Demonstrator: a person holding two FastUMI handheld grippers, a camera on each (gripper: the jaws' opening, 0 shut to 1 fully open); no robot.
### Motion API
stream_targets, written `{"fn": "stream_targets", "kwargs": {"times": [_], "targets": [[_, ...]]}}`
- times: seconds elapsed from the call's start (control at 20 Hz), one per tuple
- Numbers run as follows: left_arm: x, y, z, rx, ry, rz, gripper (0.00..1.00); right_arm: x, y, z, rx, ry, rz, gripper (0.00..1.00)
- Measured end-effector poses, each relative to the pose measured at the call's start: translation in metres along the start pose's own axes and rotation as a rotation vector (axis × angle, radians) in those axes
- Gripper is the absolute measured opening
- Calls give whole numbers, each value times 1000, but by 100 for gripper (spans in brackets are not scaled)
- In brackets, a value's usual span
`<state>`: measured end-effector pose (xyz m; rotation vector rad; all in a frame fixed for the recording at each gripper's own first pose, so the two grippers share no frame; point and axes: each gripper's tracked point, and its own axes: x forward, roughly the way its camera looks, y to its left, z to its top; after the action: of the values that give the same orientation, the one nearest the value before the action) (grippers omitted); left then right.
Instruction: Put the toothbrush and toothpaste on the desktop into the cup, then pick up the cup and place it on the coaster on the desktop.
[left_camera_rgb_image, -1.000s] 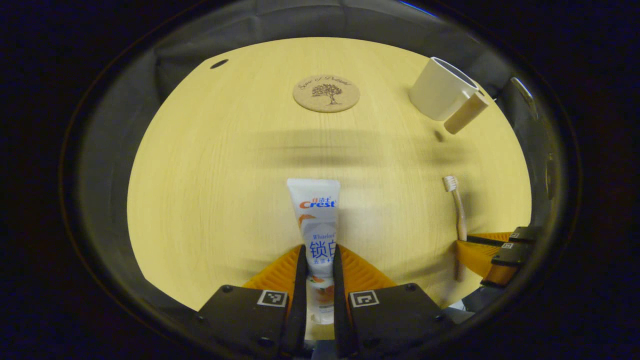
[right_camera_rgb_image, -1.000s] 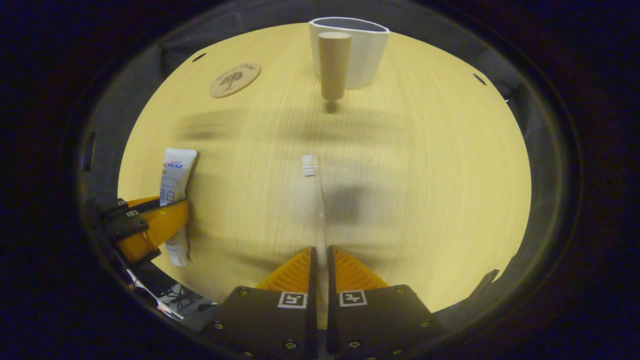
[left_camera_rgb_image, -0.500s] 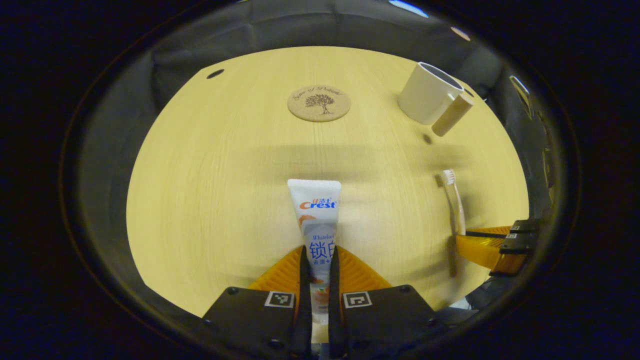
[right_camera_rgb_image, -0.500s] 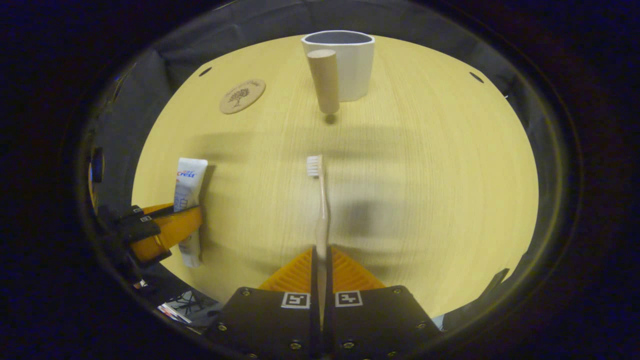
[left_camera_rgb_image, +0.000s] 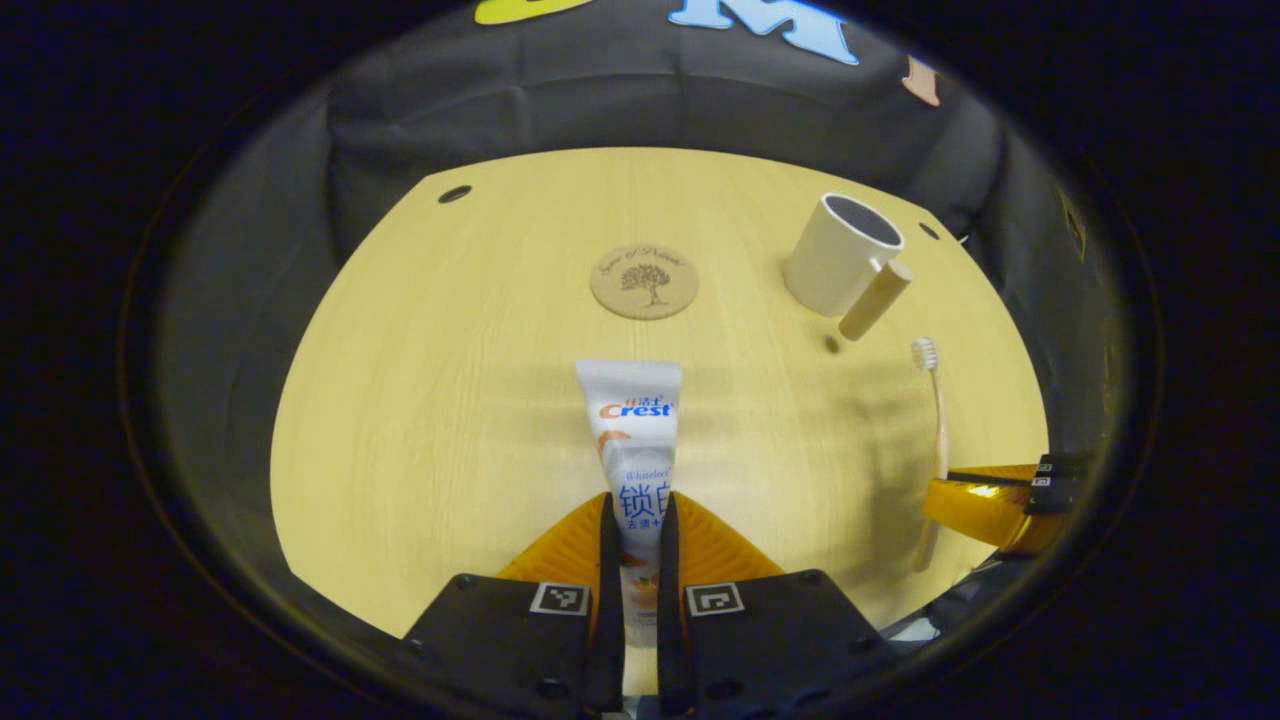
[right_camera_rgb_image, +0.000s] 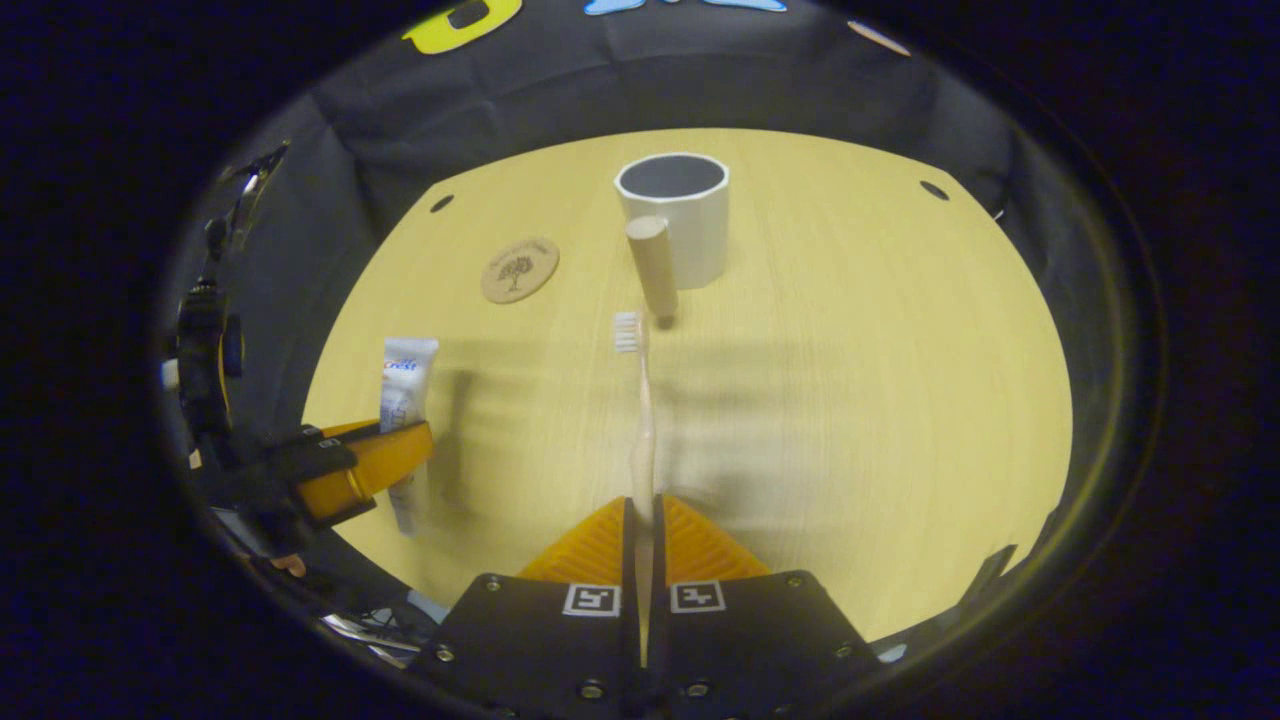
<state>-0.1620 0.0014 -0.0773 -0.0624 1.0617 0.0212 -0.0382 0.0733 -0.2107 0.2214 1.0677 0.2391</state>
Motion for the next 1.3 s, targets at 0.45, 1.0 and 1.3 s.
{"fn": "stream_targets", "kwargs": {"times": [0.45, 1.0, 1.3], "targets": [[-44, -19, 73, -48, -241, -41, 21, -31, 8, 86, -59, -308, 28, 4], [-70, -36, 142, -54, -435, -80, 21, -53, 9, 213, -150, -685, 29, 4], [-90, -38, 163, -67, -555, -79, 21, -42, 10, 253, -188, -808, 24, 3]]}}
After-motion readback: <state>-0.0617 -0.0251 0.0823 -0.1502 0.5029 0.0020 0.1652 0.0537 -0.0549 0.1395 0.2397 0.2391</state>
